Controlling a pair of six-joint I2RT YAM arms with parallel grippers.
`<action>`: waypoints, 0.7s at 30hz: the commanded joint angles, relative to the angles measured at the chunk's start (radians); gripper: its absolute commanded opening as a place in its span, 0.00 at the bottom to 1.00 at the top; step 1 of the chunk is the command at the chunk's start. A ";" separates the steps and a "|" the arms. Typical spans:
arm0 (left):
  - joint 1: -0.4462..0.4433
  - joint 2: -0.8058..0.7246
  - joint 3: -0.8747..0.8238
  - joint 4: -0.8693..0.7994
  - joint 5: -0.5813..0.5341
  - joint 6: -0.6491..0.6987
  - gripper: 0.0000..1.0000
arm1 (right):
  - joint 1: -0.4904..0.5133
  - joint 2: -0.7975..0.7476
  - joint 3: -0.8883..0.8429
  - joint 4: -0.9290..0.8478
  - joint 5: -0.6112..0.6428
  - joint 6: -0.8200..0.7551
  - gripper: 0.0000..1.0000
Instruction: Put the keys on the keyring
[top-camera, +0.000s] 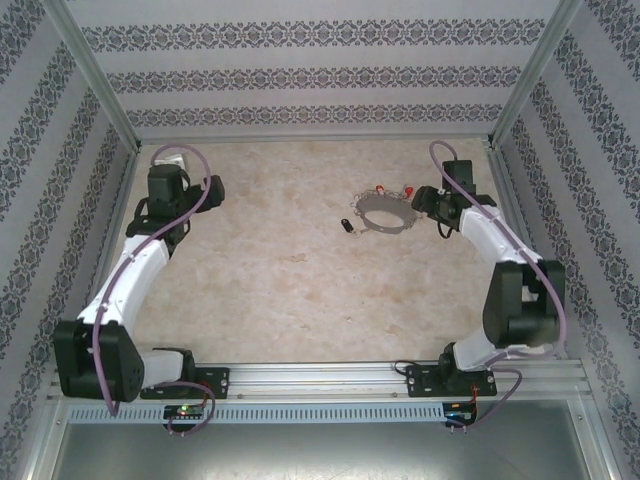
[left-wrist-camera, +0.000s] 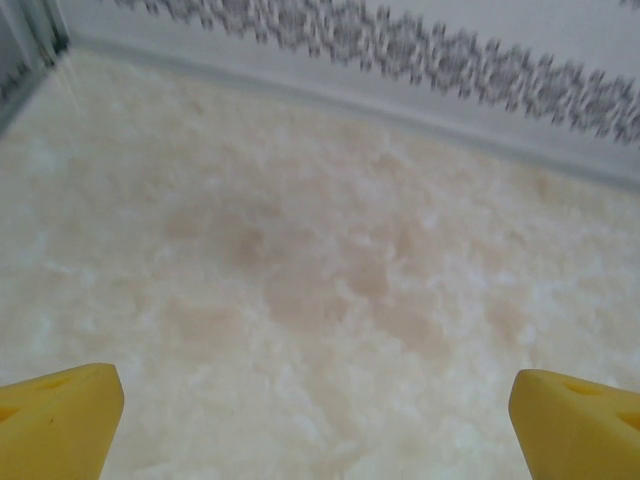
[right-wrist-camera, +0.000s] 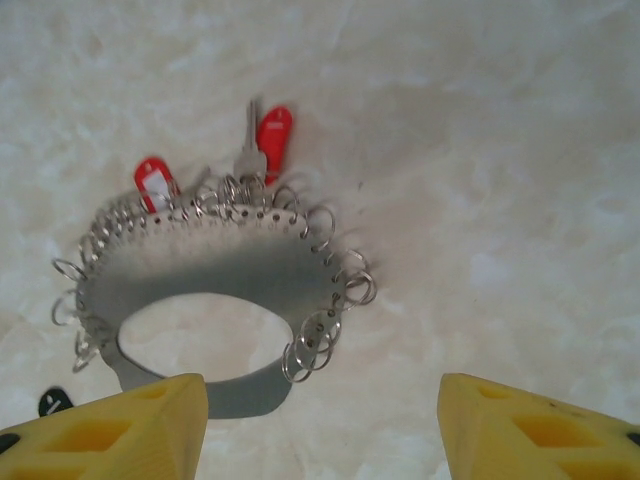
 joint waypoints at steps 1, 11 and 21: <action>-0.005 0.021 0.029 -0.115 0.072 0.018 1.00 | -0.002 0.085 0.086 -0.125 -0.054 -0.021 0.63; -0.011 0.071 -0.054 -0.022 0.180 0.032 1.00 | -0.006 0.312 0.202 -0.212 -0.115 -0.203 0.62; -0.013 0.069 -0.051 -0.030 0.164 0.028 1.00 | 0.000 0.334 0.254 -0.255 -0.133 -0.090 0.49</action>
